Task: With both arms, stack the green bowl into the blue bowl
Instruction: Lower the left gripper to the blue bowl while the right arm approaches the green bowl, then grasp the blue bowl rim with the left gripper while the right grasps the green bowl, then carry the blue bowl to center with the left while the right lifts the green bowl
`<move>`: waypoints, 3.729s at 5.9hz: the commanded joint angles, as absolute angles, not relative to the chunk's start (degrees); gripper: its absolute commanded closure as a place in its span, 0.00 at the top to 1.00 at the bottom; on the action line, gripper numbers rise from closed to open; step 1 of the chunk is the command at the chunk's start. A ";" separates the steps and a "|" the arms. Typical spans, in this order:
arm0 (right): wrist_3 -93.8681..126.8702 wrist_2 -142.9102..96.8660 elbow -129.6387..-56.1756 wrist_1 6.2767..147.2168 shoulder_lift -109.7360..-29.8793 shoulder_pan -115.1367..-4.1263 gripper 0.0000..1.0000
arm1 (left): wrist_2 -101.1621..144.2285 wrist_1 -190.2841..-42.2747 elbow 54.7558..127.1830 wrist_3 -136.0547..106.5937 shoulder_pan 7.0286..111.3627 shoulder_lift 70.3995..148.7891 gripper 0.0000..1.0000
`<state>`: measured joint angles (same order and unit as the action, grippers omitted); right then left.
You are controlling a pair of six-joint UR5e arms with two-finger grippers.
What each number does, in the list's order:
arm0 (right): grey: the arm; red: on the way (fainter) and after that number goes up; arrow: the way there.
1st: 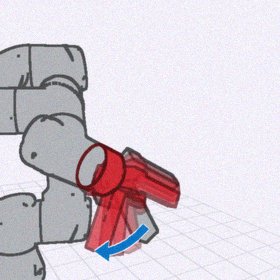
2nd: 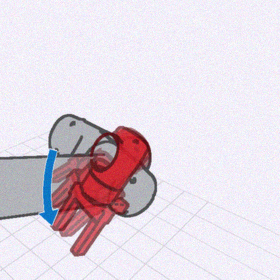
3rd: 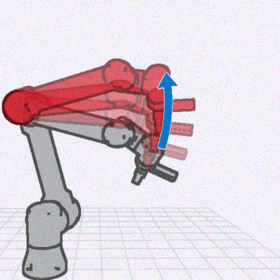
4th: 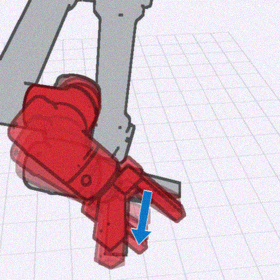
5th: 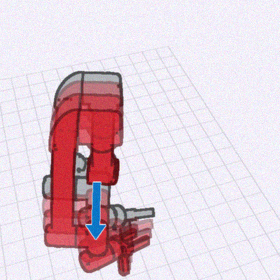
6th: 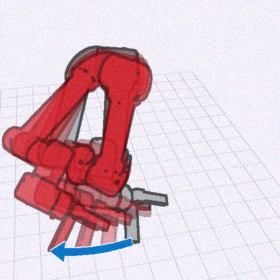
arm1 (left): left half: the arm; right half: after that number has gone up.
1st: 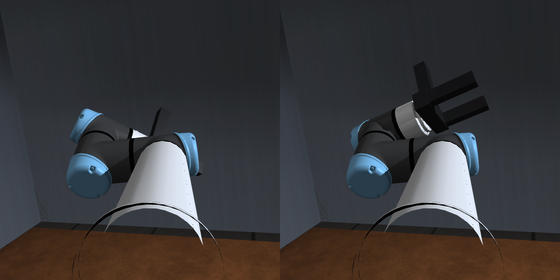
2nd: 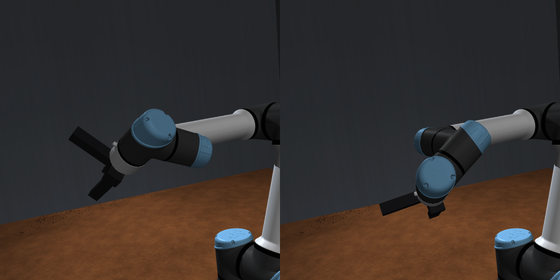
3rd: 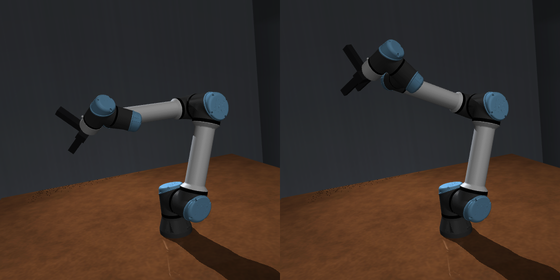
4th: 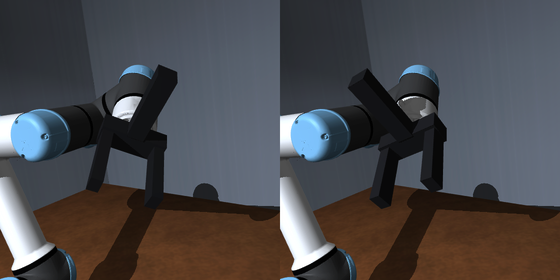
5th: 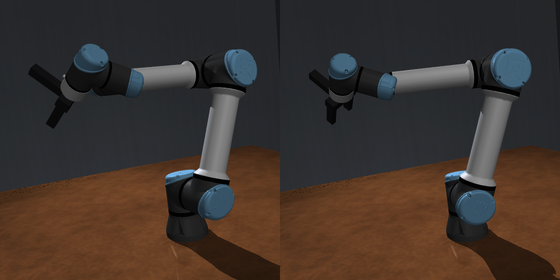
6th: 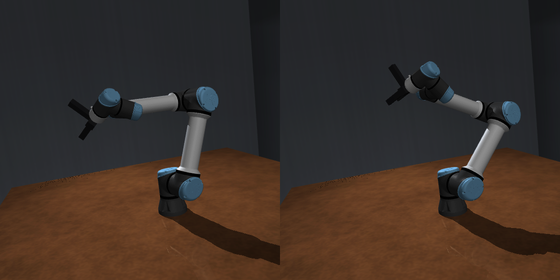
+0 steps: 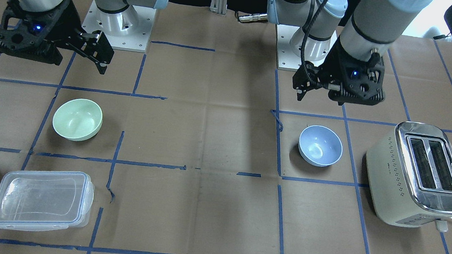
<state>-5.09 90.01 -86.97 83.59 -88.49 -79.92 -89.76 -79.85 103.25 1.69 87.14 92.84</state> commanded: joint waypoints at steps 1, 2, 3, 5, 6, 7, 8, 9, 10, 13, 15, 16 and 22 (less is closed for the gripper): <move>-16.90 90.17 -87.27 83.67 -88.42 -71.15 1.00 | -89.82 -60.57 117.88 2.02 86.75 95.52 0.97; -21.49 90.09 -88.84 83.67 -88.42 -67.10 1.00 | -90.43 -56.90 120.04 4.28 86.57 98.84 0.95; -25.36 89.22 -94.08 85.15 -88.42 -64.62 1.00 | -91.14 -54.52 120.06 4.31 86.66 101.84 0.95; -26.80 89.12 -106.03 97.39 -87.81 -63.72 1.00 | -91.32 -54.14 119.62 4.13 86.66 102.92 0.68; -29.16 89.21 -112.52 105.82 -87.54 -63.72 1.00 | -92.28 -54.75 119.45 3.09 86.66 102.48 0.16; -28.66 89.47 -119.20 114.26 -86.32 -63.72 1.00 | -92.20 -54.76 119.44 2.47 86.66 102.57 0.00; -28.65 89.47 -123.79 122.00 -83.70 -63.72 1.00 | -92.20 -54.49 119.36 2.46 86.66 102.31 0.00; -28.74 89.56 -124.79 124.86 -80.80 -63.72 1.00 | -92.28 -54.75 119.27 2.46 86.75 101.87 0.00; -28.65 89.65 -124.72 124.98 -80.16 -63.72 1.00 | -93.50 -54.58 119.18 1.59 87.36 101.60 0.00; -27.69 89.56 -124.45 130.43 -80.95 -63.81 0.19 | -93.08 -55.89 105.62 -10.08 101.97 107.20 0.00; -27.07 89.12 -124.45 130.25 -81.12 -63.81 0.06 | -93.16 -55.90 92.96 -16.07 112.54 116.94 0.00; -26.20 89.03 -122.89 129.99 -81.38 -64.16 0.05 | -93.08 -55.81 88.46 -18.35 116.15 121.16 0.00; -24.70 86.92 -90.29 87.22 -84.11 -65.56 0.05 | -93.25 -57.12 88.07 -19.95 119.10 121.04 0.99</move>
<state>-25.11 87.03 -93.37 90.98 -84.05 -65.21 -93.31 -56.54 88.11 -19.89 119.26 122.24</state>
